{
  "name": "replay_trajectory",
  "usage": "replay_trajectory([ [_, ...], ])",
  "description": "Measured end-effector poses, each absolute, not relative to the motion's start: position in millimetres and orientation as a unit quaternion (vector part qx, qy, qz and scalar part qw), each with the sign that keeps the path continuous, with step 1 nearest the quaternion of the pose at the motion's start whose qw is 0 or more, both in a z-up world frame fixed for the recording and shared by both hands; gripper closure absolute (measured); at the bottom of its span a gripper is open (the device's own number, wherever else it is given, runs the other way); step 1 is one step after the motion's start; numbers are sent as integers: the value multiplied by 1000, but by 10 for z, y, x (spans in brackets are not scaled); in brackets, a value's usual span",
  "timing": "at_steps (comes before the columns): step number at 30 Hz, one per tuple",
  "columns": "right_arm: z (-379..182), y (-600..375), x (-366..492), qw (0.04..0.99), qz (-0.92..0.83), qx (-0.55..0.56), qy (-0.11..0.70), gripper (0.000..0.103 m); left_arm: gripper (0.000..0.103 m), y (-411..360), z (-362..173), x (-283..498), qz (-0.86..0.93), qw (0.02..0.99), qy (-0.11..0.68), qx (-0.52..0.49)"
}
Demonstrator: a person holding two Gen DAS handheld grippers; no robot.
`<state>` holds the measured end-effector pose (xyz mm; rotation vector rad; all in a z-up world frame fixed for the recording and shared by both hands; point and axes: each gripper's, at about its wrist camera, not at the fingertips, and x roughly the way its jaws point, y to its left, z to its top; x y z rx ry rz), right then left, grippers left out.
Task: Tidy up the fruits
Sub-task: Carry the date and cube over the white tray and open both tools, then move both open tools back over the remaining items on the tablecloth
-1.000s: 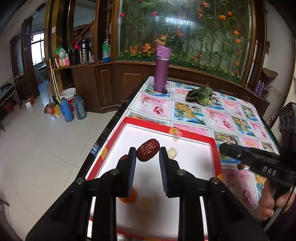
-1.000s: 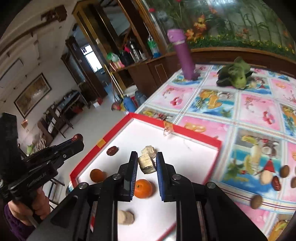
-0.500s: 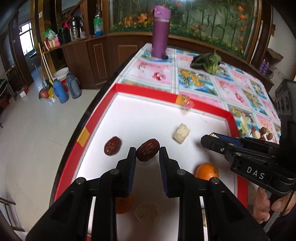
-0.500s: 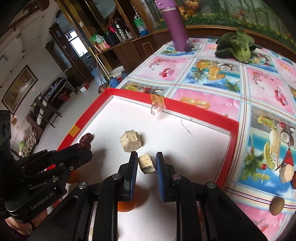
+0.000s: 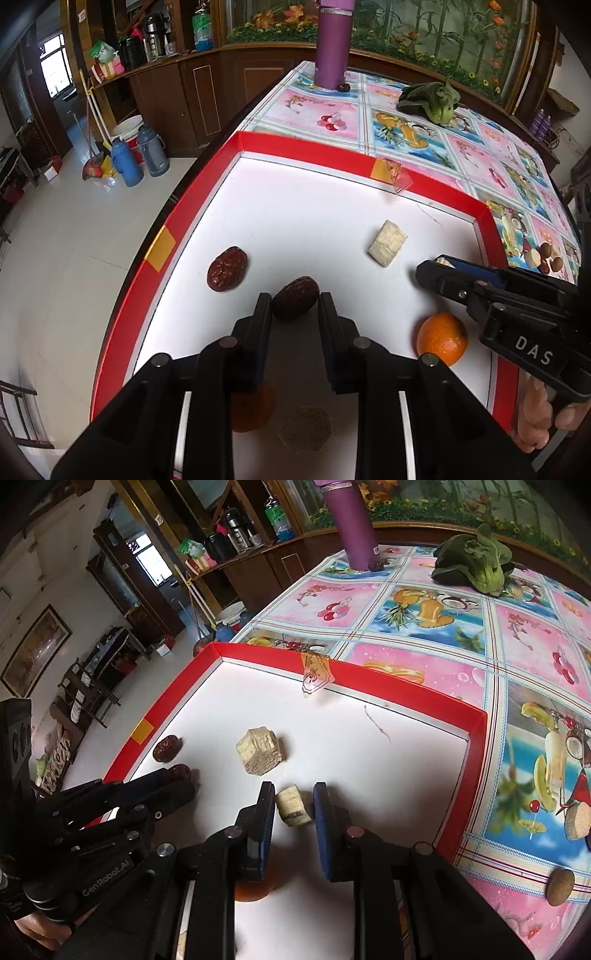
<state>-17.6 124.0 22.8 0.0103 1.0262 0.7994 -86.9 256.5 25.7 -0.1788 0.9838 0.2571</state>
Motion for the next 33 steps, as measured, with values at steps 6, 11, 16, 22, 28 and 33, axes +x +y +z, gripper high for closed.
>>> replay_trajectory([
  [6, 471, 1044, -231, 807, 390, 28, 442, 65, 75, 2578, 279, -868, 133, 863, 480, -90],
  [11, 680, 663, -236, 824, 386, 50, 412, 65, 45, 2480, 483, -962, 154, 876, 450, -85],
  [16, 771, 124, -201, 840, 362, 69, 398, 65, 40, 2154, 789, -1055, 132, 901, 411, -55],
  [22, 675, -674, -195, 858, 314, 71, 401, 65, 39, 1611, 931, -1063, 77, 913, 401, -13],
  [28, 448, -1201, -322, 858, 279, 55, 427, 65, 39, 1010, 867, -1048, 13, 909, 416, 14],
  [33, 329, -1464, -440, 857, 269, 61, 435, 65, 39, 553, 725, -1025, -38, 898, 439, 26],
])
